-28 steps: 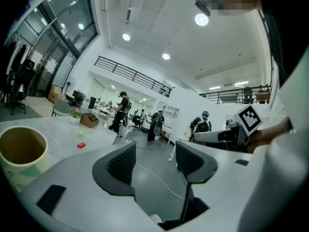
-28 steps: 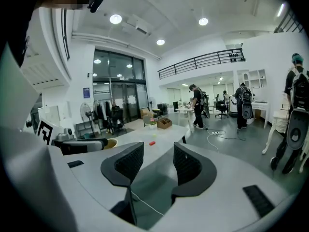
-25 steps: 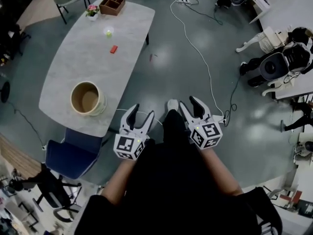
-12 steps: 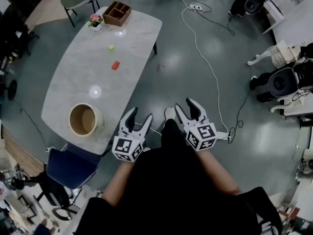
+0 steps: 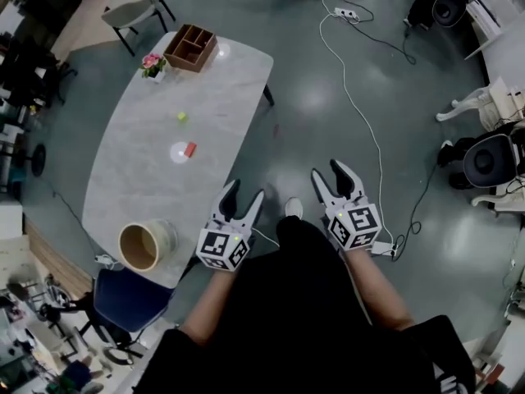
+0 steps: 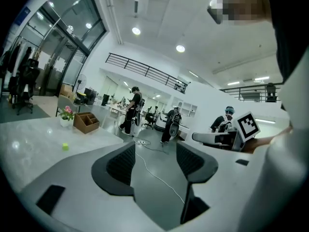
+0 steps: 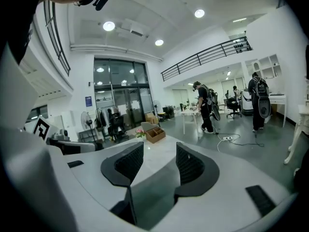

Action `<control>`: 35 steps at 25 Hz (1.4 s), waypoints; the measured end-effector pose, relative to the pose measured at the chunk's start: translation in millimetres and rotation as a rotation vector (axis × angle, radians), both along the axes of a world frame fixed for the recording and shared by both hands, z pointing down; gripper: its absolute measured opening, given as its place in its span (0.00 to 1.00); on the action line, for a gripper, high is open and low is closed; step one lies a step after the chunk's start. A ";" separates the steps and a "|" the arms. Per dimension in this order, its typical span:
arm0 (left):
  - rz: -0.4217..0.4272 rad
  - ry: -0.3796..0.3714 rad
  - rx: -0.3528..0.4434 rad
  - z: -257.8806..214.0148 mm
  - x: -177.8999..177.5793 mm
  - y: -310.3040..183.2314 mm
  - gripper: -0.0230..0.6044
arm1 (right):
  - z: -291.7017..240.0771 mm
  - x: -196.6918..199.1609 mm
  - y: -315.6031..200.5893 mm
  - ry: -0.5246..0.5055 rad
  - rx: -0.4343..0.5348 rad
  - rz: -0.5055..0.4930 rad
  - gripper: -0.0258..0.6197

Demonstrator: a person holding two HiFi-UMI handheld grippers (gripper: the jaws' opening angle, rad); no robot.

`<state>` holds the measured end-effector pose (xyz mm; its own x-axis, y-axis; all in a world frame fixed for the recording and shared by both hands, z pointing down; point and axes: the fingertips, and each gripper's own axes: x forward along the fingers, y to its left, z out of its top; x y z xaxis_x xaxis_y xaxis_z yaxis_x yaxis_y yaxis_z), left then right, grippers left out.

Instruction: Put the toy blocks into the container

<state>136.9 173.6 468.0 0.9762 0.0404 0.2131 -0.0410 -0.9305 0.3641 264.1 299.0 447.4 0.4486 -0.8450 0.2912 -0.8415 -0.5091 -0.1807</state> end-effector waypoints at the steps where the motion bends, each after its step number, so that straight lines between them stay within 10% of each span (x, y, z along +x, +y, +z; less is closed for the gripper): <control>1: 0.010 0.002 0.008 -2.8 16.2 1.5 0.42 | -0.3 15.8 2.3 -0.001 0.002 0.008 0.32; 17: -0.079 -0.022 0.042 -1.6 139.1 -3.0 0.43 | 36.8 133.8 25.8 -0.089 -0.030 -0.053 0.33; 35: -0.335 -0.036 0.086 -3.4 76.0 -58.3 0.43 | 52.3 115.2 -52.8 -0.098 -0.047 -0.279 0.33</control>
